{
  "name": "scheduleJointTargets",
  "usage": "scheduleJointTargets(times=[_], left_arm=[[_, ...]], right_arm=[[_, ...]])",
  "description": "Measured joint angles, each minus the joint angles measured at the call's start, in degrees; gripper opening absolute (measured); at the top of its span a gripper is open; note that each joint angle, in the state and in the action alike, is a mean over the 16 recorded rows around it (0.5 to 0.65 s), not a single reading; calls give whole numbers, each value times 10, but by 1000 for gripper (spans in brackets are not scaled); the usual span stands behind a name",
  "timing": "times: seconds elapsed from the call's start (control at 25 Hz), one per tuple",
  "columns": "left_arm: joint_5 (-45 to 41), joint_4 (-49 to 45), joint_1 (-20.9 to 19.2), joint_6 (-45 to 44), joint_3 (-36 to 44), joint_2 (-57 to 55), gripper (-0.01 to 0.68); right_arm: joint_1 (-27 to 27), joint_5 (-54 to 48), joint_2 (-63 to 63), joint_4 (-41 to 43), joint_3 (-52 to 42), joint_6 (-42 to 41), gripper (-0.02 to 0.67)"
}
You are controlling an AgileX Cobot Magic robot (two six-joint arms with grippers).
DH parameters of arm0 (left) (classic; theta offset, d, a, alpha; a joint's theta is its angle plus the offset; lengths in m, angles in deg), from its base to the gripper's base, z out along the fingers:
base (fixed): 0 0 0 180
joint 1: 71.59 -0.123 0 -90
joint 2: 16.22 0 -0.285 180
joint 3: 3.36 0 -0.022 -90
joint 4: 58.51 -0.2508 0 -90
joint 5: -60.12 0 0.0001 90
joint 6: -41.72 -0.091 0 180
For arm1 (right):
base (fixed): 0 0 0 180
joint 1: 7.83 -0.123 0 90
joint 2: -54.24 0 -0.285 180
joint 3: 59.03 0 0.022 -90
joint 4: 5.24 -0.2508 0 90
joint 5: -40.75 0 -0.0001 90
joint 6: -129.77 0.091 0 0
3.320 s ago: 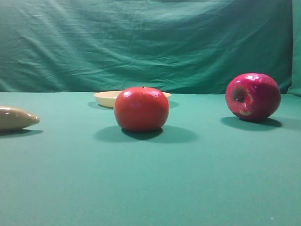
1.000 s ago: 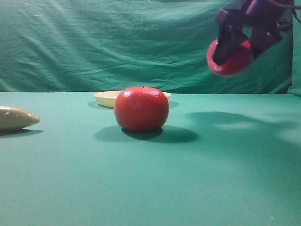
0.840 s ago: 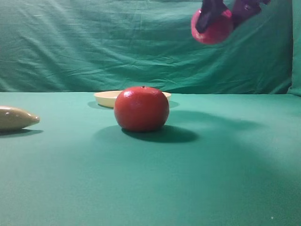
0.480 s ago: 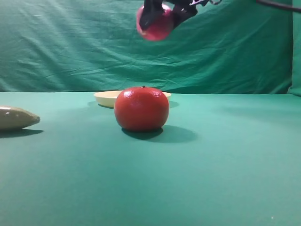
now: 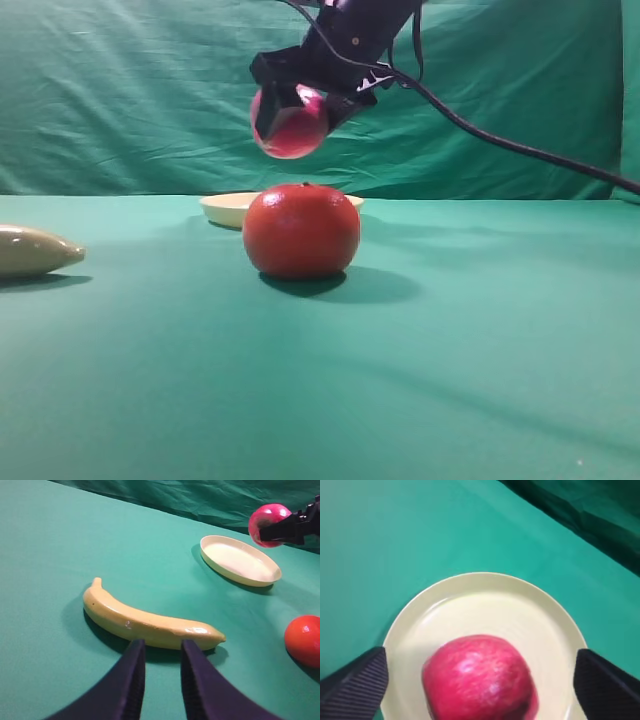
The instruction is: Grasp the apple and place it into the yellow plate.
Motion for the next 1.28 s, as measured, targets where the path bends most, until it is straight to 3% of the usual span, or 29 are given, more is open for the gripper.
scheduleJointTargets(times=[0.12,0.4,0.64,0.84,1.28], left_arm=[[0,0,0,0,0,0,157],[0,0,0,0,0,0,157],[0,0,0,0,0,0,157],[0,0,0,0,0,0,157],[0,0,0,0,0,0,157]], right_arm=[[9,-35,-28,2,7,3,500],[35,-155,-121,21,9,42,220],[50,-229,-222,40,-46,88,32],[54,-221,-323,53,-152,116,0],[54,-85,-584,51,-474,131,0]])
